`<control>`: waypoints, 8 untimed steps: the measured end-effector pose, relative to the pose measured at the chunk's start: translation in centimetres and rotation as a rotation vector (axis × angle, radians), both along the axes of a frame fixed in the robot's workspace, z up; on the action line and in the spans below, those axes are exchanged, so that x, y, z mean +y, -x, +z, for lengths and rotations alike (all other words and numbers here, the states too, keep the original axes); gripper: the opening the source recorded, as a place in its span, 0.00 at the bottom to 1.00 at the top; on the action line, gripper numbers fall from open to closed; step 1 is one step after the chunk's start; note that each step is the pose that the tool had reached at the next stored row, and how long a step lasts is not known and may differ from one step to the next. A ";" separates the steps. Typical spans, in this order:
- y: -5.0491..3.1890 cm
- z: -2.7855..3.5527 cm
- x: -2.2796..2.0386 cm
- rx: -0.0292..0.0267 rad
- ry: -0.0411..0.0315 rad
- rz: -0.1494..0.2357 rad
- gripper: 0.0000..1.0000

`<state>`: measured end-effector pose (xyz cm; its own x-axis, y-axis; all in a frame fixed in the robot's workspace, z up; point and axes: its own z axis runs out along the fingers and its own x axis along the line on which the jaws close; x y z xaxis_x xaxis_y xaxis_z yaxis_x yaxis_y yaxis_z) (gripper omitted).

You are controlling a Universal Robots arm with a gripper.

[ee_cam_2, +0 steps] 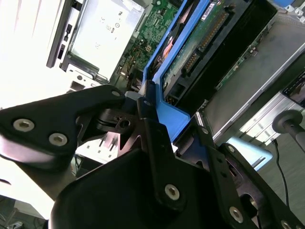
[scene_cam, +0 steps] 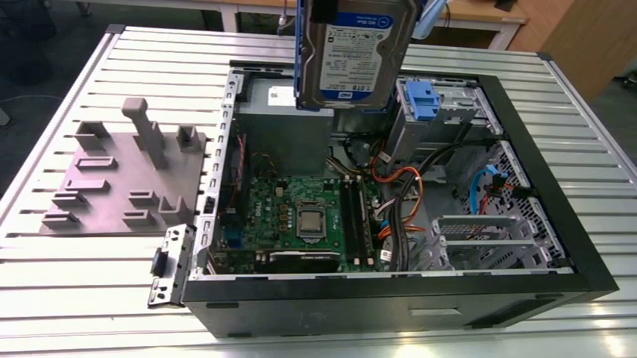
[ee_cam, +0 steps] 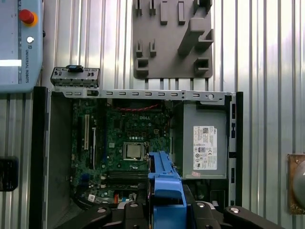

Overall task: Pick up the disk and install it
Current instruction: 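Pick up the disk, then insert the disk into the insertion slot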

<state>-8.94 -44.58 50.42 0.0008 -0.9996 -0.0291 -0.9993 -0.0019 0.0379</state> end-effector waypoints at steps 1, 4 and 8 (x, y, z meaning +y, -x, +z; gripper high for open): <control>-0.04 0.00 0.00 0.0000 0.0000 0.000 0.37; -0.04 0.00 0.01 0.0000 0.0000 0.000 0.37; -0.32 0.00 -0.38 0.0000 0.0000 0.000 0.37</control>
<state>-8.63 -44.95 50.42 0.0007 -0.9996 -0.0291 -0.9993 -0.0018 0.0379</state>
